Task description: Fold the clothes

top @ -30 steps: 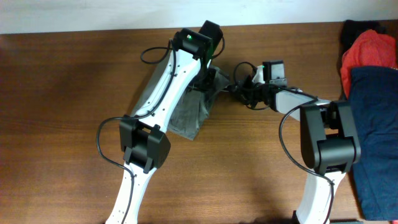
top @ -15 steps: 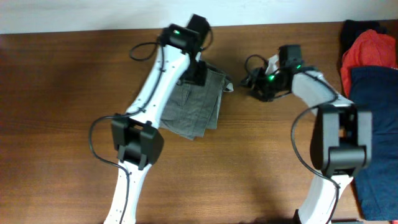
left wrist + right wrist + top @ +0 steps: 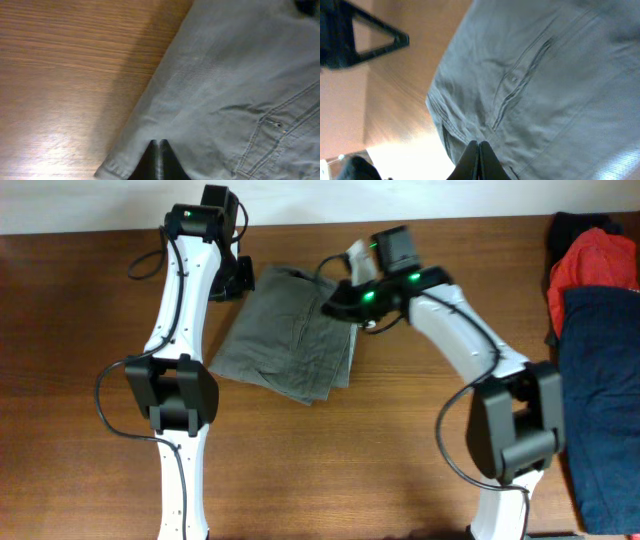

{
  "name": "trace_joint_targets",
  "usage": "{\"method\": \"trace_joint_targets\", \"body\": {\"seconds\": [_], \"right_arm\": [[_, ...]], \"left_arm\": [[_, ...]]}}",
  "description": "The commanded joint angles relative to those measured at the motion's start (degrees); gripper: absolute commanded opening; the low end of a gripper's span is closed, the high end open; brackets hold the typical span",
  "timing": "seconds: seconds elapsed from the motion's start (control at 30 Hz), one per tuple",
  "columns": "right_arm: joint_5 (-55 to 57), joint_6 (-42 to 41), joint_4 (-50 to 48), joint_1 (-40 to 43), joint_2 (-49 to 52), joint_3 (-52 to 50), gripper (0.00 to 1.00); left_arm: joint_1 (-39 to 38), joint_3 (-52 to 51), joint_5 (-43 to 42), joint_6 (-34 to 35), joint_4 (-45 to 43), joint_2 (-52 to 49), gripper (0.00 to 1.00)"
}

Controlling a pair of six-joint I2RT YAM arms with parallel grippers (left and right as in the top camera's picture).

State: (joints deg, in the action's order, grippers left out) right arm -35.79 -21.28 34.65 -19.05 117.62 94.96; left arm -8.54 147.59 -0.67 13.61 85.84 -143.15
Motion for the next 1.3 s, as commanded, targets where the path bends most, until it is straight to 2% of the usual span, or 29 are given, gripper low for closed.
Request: {"method": "trace_joint_targets", "body": {"seconds": [0.0, 0.07, 0.1, 0.13, 0.2, 0.3, 0.43, 0.63, 0.93, 1.27], "right_arm": [[10.19, -1.73, -0.09, -1.33, 0.72, -0.09, 0.05], [12.63, -1.75, -0.13, -1.05, 0.72, -0.09, 0.25], [13.29, -1.73, -0.15, -0.63, 0.72, -0.09, 0.43], [14.19, -1.70, -0.04, 0.44, 0.72, -0.09, 0.76], [14.47, -1.73, 0.04, 2.23, 0.72, -0.09, 0.97], [14.51, -1.70, 0.07, 6.01, 0.72, -0.09, 0.99], [14.56, -1.66, 0.98, 11.17, 0.72, -0.09, 0.99], [15.54, -1.66, 3.30, 17.73, 0.72, -0.13, 0.99], [15.52, -1.66, 3.26, 19.10, 0.72, -0.13, 0.99], [15.52, -1.68, 3.26, 19.12, 0.72, -0.13, 0.99]], "left_arm": [[-0.63, -0.42, -4.52, -3.19, -0.15, -3.15, 0.00], [-1.64, -0.42, -4.55, -5.07, 0.11, -3.65, 0.00], [-1.99, -0.42, -4.55, -5.75, 0.28, -3.76, 0.00], [-3.04, -0.42, -4.52, -8.13, 0.74, -3.89, 0.00], [-4.42, -0.44, -4.50, -10.91, 0.94, -4.07, 0.00], [-6.58, -0.44, -4.37, -13.29, -0.07, -4.20, 0.00], [-7.65, -0.44, -4.20, -13.22, -2.60, -5.31, 0.00], [-7.61, -0.44, -6.23, -13.27, -4.76, -11.72, 0.00], [-5.88, -0.44, -6.93, -13.20, -9.86, -16.65, 0.00], [2.43, -0.44, -4.26, -12.85, -13.90, -17.46, 0.00]]}}
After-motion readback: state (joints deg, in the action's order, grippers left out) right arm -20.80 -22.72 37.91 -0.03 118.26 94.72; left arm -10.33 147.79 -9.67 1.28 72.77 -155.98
